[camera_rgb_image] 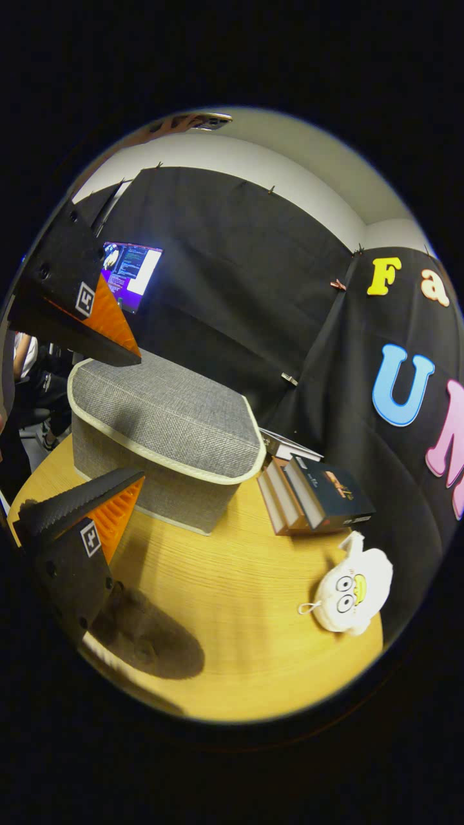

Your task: Open the storage box then place both shoes into the box .Put the left shoe in first, then the right shoe, with the right side of both shoes facing outward in a uniform manner.

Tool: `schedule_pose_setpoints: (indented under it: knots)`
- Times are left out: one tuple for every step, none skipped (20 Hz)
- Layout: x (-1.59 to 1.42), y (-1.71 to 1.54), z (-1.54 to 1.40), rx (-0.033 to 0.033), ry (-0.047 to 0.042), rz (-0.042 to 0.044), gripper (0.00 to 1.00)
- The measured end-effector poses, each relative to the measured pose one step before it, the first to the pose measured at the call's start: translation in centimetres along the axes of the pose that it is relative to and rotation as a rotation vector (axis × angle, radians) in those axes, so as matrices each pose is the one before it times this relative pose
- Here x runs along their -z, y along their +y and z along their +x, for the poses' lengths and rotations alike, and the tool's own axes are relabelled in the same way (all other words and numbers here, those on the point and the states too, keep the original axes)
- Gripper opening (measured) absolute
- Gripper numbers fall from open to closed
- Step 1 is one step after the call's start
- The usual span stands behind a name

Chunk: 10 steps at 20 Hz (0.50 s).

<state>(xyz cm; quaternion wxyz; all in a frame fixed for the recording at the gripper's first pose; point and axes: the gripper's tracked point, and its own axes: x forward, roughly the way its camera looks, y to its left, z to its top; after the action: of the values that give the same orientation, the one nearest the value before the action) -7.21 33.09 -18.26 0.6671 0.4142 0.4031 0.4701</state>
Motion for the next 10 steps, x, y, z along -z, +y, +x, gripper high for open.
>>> schedule_pose_setpoints:
  knots:
    - [0.438,-0.183,0.625,-0.01859,0.01423,0.02333,0.98]
    - [0.523,-0.042,0.233,-0.0223,0.01542,0.01813,0.98]
    - [0.362,-0.041,0.511,-0.02599,0.01249,0.01703,0.98]
    - [0.222,-0.078,0.314,-0.01799,0.00725,0.01921,0.97]
    - [0.278,-0.111,0.409,-0.01842,0.00663,0.02558,0.97]
    - [0.063,0.037,0.285,-0.01983,0.00439,0.03322,0.97]
    - [0.107,0.291,0.125,-0.02998,0.00366,0.04085,0.96]
    - [0.025,0.183,0.561,-0.02049,0.00287,0.03577,0.95]
    - [-0.641,-0.534,0.65,-0.00394,-0.00812,0.0225,0.74]
    - [0.345,0.22,-0.087,-0.01184,0.00063,0.02657,0.53]
